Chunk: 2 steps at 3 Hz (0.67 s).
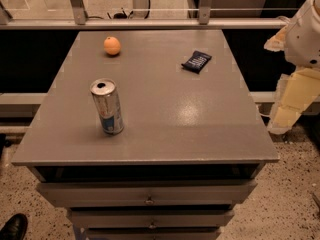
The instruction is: Move rxbar blueberry near redbull can
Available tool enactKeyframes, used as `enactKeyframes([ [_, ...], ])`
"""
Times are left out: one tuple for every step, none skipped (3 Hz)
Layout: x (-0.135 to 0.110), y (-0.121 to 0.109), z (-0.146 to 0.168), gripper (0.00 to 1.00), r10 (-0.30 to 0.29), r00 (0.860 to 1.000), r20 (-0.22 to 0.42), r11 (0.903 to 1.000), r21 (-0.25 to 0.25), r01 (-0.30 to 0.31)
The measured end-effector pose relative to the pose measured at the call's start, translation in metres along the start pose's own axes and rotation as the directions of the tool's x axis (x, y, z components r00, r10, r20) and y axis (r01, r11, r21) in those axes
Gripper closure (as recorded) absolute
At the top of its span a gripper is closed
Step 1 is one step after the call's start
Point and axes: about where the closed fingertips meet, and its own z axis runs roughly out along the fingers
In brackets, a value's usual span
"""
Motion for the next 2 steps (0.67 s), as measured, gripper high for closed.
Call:
enactKeyframes([
  [-0.001,-0.001,-0.001,0.0,0.0,1.0,0.003,1.0,0.004,0.0],
  [-0.02,-0.03,0.019,0.0,0.039,0.997,0.062,0.9988,0.026,-0.041],
])
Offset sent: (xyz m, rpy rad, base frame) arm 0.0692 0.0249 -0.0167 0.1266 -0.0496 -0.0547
